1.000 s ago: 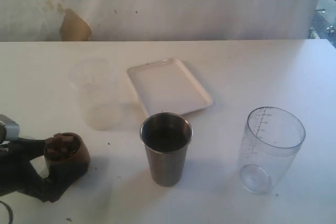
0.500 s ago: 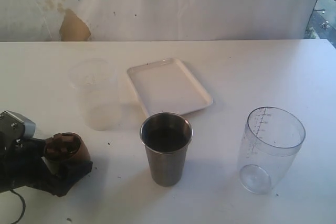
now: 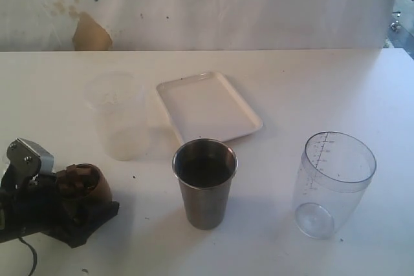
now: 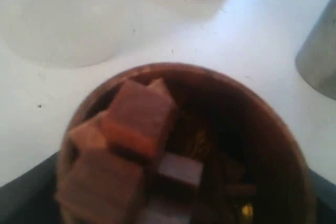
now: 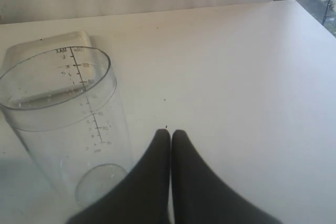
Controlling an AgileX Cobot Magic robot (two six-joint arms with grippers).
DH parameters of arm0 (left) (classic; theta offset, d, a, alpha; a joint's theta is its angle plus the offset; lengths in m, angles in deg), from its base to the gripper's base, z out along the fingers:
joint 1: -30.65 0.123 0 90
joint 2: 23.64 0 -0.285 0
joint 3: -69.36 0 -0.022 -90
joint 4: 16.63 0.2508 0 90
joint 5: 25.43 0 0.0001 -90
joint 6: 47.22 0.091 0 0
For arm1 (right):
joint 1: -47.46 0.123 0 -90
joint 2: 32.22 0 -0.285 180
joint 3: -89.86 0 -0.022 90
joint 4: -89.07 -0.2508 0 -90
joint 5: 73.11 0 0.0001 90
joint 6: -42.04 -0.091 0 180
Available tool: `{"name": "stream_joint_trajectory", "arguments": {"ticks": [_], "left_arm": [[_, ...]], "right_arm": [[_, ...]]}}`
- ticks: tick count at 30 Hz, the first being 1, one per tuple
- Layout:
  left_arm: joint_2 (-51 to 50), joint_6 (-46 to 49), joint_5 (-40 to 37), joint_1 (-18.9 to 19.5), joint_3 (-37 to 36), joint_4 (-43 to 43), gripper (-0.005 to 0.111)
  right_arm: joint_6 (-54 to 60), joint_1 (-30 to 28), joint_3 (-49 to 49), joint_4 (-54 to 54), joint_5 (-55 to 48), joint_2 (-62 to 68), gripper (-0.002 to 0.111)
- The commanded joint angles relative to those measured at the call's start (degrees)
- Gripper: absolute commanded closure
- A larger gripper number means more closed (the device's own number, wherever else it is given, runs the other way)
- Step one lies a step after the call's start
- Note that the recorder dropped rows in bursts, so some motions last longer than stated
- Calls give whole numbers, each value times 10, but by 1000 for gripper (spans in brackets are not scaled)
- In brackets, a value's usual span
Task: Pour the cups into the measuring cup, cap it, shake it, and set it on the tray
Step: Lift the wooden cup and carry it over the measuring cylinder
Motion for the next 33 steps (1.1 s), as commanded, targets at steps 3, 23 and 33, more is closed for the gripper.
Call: {"name": "stream_joint_trajectory", "arguments": {"ticks": [3,23,33], "left_arm": [[-1,2,9,-4,0,6,77],[216,-237,-73,-7,40,155,107],[270,-404,-215,-107,206,211,107]], "right_arm": [[-3,-3,-3,1,1,-3,108],[-3,-3,-3,1,1,-3,108],[-3,-3,-3,1,1,-3,108]]}}
